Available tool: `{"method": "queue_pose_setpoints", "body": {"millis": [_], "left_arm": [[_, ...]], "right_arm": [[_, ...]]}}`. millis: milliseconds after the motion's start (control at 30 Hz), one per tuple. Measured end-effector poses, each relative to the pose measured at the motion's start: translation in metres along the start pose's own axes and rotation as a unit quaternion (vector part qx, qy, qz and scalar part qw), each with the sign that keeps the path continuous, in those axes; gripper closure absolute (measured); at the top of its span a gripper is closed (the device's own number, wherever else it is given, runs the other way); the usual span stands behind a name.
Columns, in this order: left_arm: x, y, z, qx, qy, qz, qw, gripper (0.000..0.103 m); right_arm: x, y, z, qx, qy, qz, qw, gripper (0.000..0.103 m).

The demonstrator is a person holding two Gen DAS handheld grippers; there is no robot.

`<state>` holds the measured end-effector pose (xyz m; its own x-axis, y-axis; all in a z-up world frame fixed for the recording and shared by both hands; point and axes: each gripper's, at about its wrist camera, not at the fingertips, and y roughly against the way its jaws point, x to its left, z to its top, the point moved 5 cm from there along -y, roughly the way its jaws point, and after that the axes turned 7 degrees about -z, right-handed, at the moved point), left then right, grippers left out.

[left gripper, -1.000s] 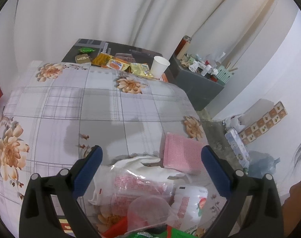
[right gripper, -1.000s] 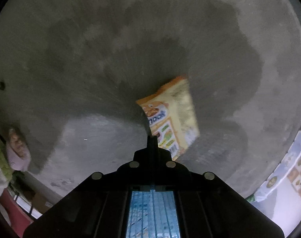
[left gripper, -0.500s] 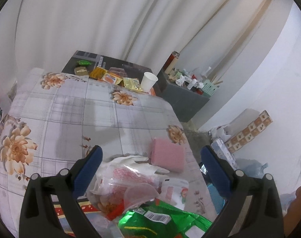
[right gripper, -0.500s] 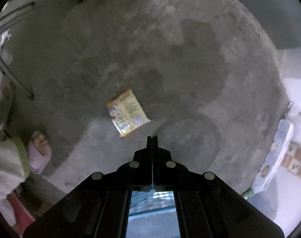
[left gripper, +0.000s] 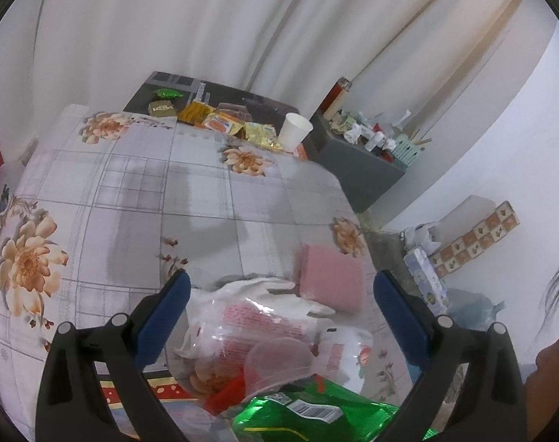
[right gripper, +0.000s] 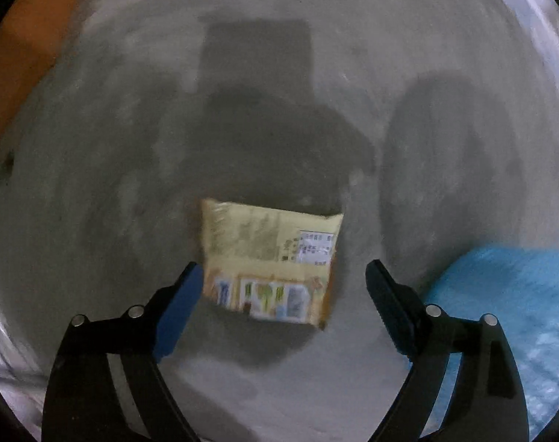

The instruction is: Collect trash

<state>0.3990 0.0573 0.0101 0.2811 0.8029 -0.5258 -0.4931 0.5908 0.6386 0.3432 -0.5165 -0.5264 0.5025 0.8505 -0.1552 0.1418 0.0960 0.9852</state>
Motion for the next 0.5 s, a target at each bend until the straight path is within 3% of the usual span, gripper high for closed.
{"method": "queue_pose_setpoints", "body": {"millis": [200, 267, 500], "left_arm": [[0.000, -0.004, 0.000, 0.005, -0.009, 0.017, 0.9998, 0.006], [0.001, -0.007, -0.001, 0.009, -0.008, 0.022, 0.9997, 0.006], [0.003, -0.016, -0.003, 0.021, -0.003, 0.029, 0.9994, 0.006]], "right_arm": [[0.001, -0.023, 0.014, 0.006, -0.046, 0.076, 0.996, 0.016], [0.007, -0.026, 0.018, 0.001, -0.046, 0.087, 0.995, 0.011], [0.032, -0.034, 0.022, -0.019, 0.036, 0.004, 0.999, 0.007]]}}
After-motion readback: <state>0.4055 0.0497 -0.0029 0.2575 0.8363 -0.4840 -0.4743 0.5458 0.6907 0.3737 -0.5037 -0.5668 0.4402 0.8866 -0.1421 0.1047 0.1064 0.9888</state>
